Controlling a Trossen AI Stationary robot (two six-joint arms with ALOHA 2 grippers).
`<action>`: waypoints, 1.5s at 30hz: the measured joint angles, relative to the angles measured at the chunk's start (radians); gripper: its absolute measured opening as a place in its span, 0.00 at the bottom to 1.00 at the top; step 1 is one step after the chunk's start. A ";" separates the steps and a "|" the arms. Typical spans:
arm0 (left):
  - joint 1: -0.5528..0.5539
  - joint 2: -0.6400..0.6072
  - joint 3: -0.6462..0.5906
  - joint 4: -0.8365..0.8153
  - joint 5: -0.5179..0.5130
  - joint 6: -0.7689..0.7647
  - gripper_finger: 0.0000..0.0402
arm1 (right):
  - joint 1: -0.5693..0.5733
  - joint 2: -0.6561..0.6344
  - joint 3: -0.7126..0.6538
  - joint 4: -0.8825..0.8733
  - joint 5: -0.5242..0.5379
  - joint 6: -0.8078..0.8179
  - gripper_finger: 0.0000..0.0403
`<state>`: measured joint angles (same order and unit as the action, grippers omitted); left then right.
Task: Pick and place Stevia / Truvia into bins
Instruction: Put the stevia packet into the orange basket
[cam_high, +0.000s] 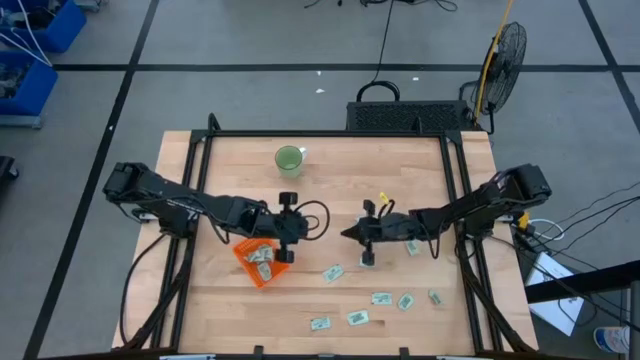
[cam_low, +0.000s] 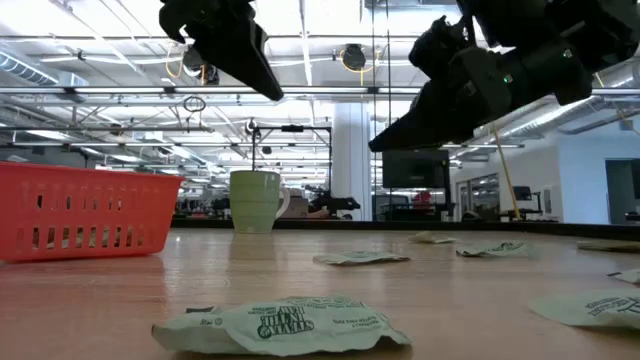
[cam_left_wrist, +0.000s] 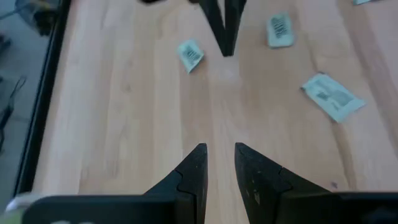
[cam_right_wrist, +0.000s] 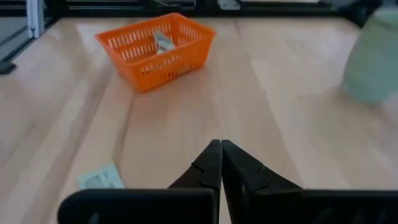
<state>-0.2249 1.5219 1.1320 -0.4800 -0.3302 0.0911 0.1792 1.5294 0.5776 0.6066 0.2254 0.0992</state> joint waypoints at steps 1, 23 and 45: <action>0.000 0.000 0.000 0.006 0.013 0.002 0.22 | -0.003 -0.006 -0.001 -0.029 -0.003 0.008 0.00; 0.008 0.000 -0.119 0.012 0.024 -0.093 0.22 | -0.003 0.033 -0.002 -0.416 0.218 0.095 0.34; 0.039 0.000 -0.121 0.057 0.015 -0.100 0.22 | -0.015 0.100 -0.003 -0.307 0.296 -0.017 0.00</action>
<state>-0.1859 1.5223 1.0115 -0.4235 -0.3149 -0.0093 0.1638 1.6291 0.5747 0.2999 0.5217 0.0826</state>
